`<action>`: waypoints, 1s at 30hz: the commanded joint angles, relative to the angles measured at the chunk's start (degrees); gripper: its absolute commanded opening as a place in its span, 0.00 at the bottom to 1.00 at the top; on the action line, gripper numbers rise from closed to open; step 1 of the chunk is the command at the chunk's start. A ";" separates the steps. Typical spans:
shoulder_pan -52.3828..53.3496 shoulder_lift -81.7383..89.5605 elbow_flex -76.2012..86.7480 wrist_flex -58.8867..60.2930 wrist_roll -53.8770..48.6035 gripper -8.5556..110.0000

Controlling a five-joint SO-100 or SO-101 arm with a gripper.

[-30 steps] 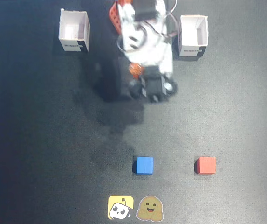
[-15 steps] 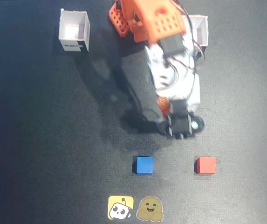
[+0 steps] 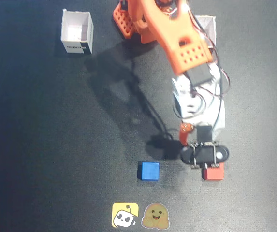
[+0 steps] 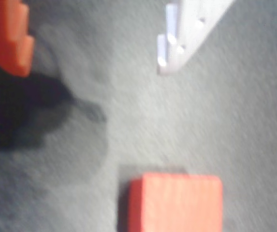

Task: Put the red cube in the right box and the blue cube in the left box.

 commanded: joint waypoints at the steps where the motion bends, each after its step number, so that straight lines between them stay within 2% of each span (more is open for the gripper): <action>1: -0.97 -2.81 -6.86 -1.41 0.88 0.24; 20: -3.96 -19.60 -24.08 -1.58 4.13 0.28; 30: -5.10 -25.66 -33.05 2.64 6.59 0.28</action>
